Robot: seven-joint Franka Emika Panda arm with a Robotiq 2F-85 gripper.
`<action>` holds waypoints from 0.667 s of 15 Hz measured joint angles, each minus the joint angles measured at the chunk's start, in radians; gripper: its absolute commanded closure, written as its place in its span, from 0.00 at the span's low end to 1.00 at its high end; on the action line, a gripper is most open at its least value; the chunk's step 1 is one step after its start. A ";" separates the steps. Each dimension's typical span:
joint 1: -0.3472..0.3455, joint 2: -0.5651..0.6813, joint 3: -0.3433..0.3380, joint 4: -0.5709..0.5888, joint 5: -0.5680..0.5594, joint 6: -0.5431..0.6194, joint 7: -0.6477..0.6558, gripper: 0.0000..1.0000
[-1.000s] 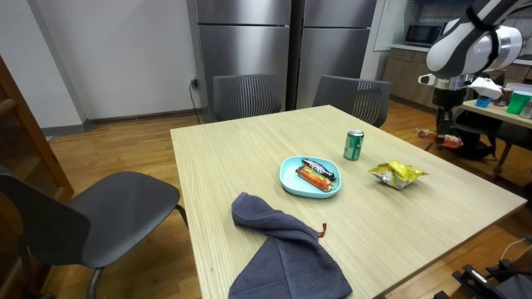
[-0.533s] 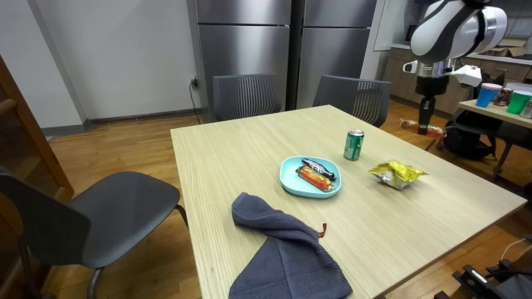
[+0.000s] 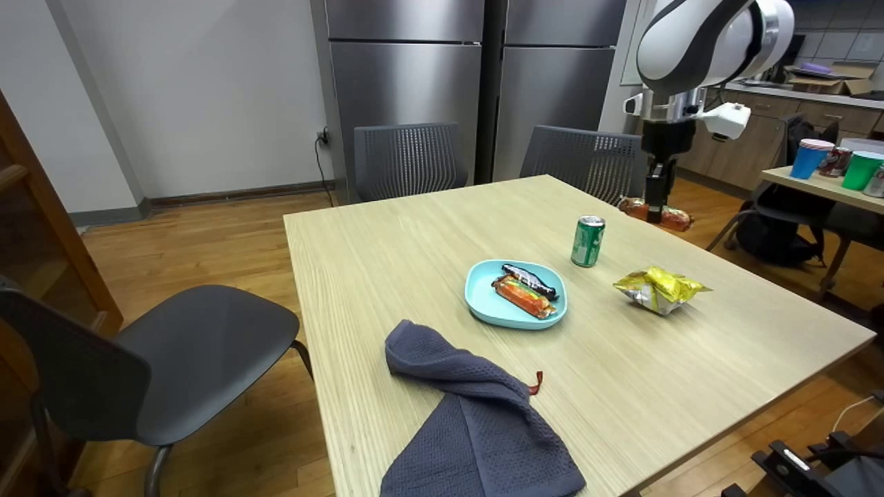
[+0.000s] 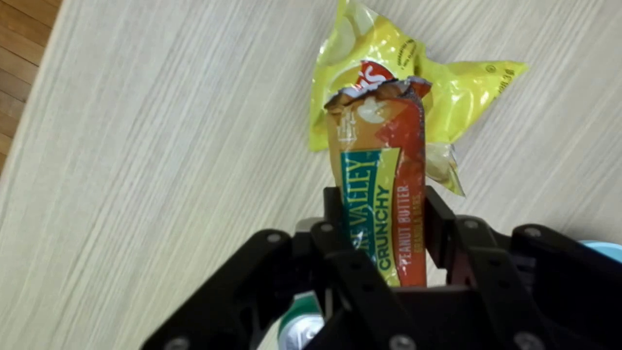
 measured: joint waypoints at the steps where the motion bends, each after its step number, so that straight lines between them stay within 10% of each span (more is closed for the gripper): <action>1: 0.014 0.000 0.011 -0.003 0.000 -0.004 0.011 0.84; 10: 0.090 0.007 0.092 -0.004 0.002 -0.051 0.021 0.84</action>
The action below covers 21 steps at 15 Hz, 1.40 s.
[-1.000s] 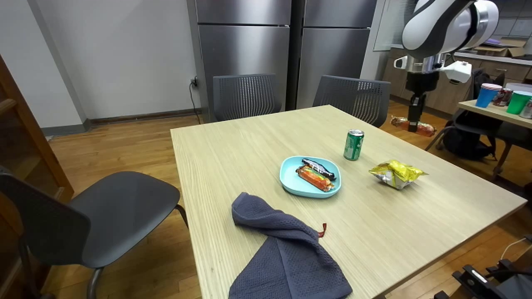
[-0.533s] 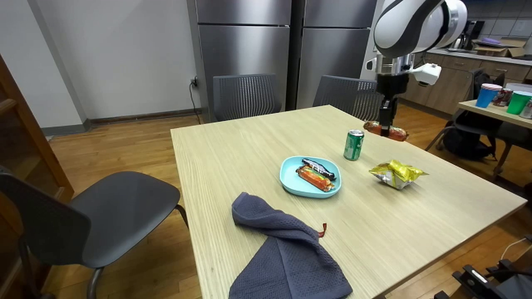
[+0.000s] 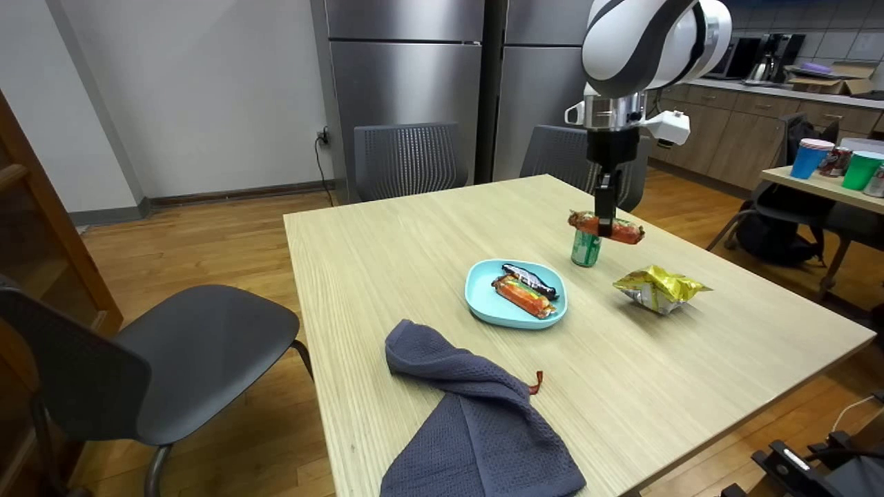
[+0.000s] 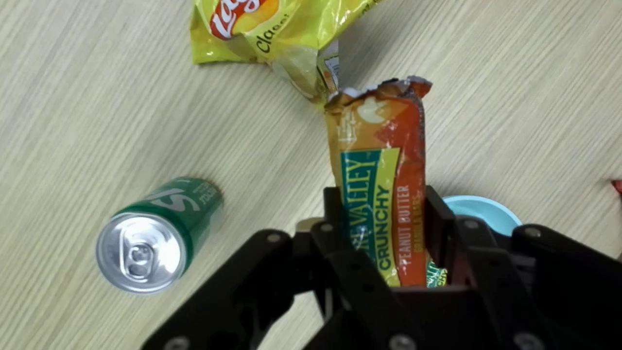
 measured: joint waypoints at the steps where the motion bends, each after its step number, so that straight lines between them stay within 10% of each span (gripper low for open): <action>1: 0.002 0.004 0.011 0.001 0.007 0.000 0.003 0.84; 21: 0.120 0.276 0.128 0.223 0.141 0.014 0.206 0.84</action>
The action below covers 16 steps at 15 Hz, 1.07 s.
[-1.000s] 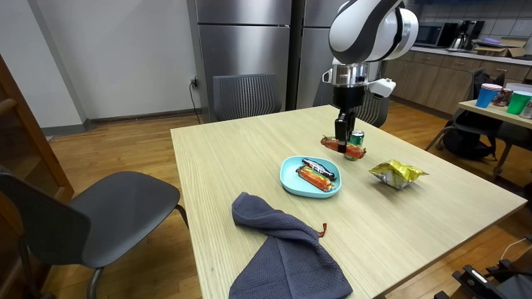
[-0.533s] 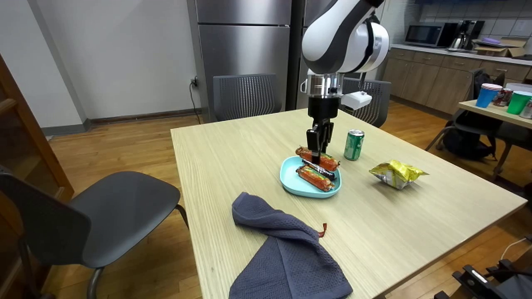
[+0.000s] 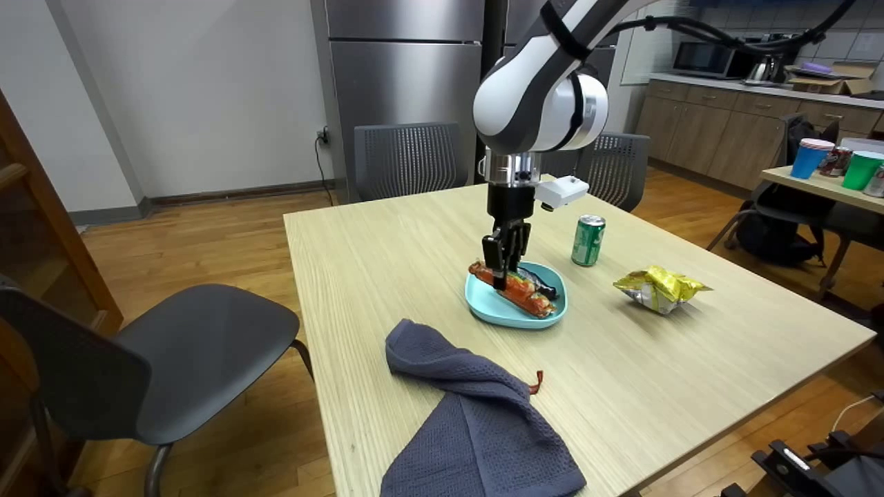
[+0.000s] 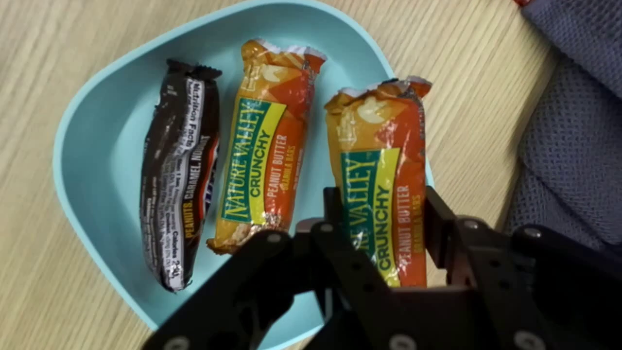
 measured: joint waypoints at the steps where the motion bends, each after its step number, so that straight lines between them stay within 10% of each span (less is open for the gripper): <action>1: 0.002 0.017 0.000 0.017 -0.001 0.000 0.004 0.84; 16: 0.010 0.107 -0.020 0.088 -0.054 0.002 0.018 0.84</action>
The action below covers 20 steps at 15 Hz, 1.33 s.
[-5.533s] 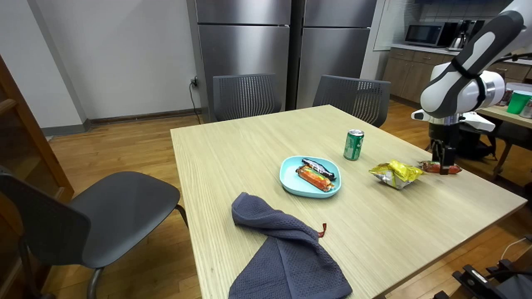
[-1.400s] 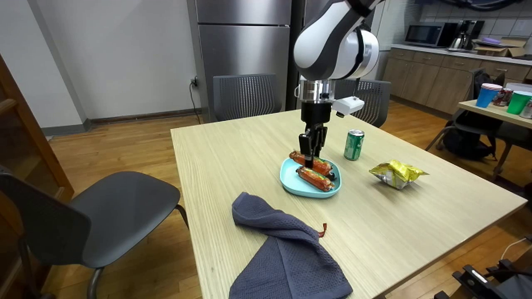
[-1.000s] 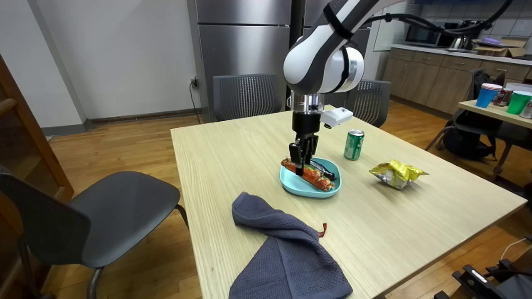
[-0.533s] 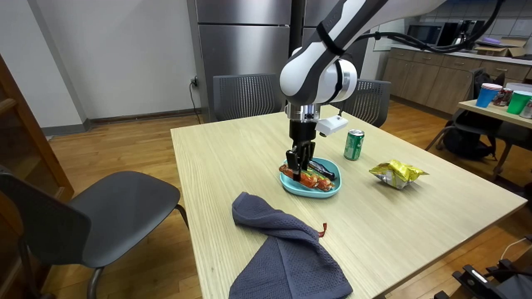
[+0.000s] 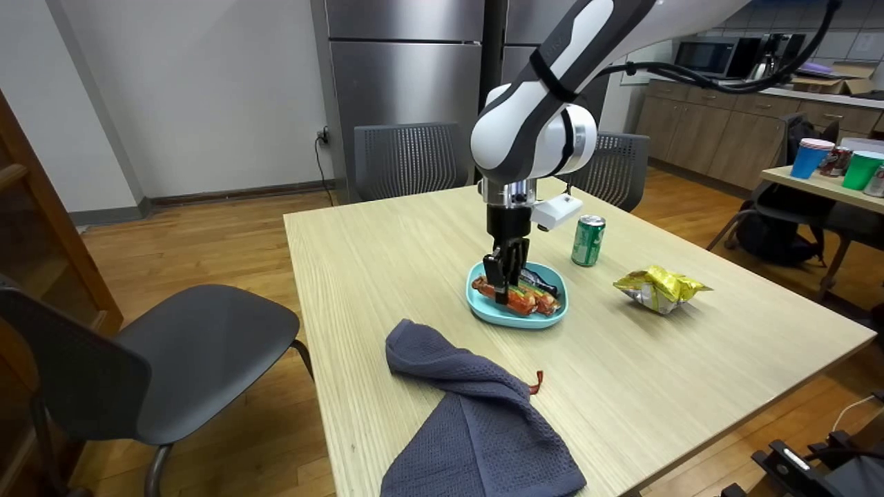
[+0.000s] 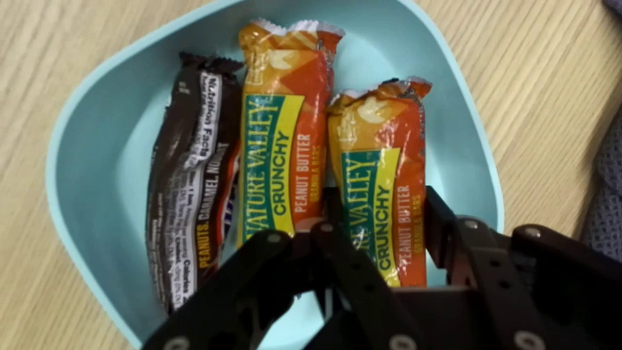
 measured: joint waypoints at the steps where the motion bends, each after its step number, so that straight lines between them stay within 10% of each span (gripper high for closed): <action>1: 0.000 0.001 -0.001 -0.001 -0.007 0.000 0.000 0.84; 2: 0.000 0.002 -0.001 -0.003 -0.014 0.000 0.000 0.84; 4: 0.000 0.002 -0.002 -0.008 -0.030 0.000 0.000 0.32; 10: 0.005 -0.019 -0.002 -0.046 -0.080 0.000 0.000 0.01; 20: 0.036 -0.195 0.003 -0.215 -0.162 0.010 -0.004 0.00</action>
